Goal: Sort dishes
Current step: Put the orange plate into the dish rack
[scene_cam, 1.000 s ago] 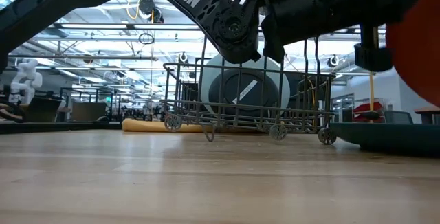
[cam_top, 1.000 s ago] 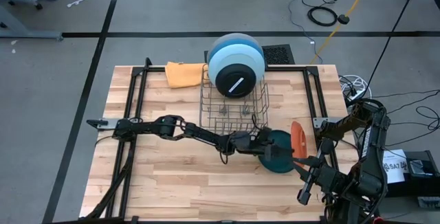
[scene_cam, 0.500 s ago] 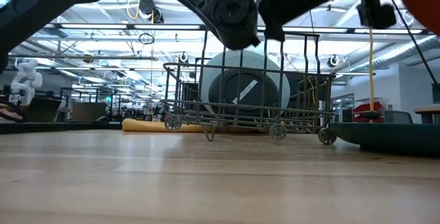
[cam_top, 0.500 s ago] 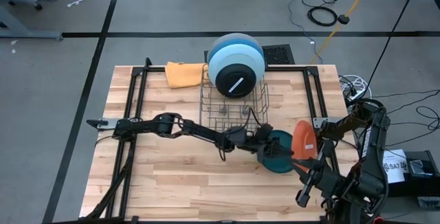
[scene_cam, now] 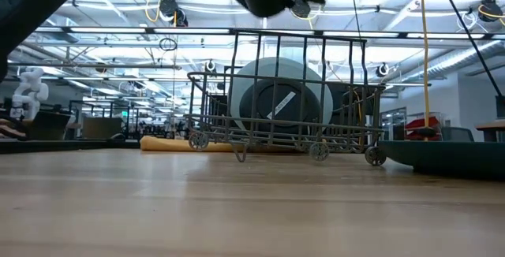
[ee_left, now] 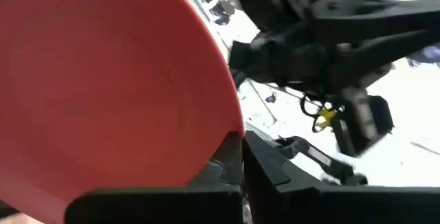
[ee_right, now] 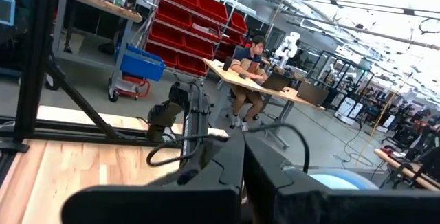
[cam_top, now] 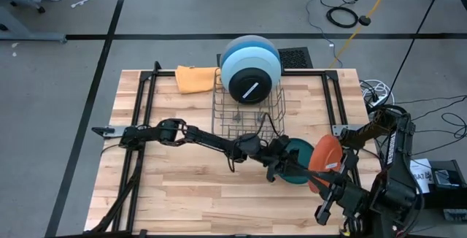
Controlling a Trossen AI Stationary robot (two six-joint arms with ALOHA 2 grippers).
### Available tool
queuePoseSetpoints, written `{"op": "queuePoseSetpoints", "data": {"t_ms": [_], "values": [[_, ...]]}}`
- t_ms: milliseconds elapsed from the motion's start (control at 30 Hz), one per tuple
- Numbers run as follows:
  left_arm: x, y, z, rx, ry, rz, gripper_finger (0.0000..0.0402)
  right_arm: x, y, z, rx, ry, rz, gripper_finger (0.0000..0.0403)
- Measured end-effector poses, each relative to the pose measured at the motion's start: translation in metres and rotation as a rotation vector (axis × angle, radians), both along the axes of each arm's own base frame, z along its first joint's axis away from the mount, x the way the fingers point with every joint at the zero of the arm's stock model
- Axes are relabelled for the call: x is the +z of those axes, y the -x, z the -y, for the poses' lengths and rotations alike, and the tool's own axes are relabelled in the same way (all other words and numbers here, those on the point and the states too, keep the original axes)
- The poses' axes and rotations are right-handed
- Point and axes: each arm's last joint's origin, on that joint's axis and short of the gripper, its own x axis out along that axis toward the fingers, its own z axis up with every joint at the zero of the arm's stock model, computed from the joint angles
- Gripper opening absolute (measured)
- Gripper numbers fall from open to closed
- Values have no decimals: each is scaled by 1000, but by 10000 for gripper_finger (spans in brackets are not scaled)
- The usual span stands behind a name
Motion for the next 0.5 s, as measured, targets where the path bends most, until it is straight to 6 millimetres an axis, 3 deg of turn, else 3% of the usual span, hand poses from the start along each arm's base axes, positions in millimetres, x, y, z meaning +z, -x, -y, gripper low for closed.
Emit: {"op": "queuePoseSetpoints", "data": {"t_ms": [267,500], "values": [[41,11,-14,-30,-95,52,0,39,2,3,0,31,-16,0],[50,12,-33,-47,-171,51,0,68,2,5,0,65,-34,0]]}}
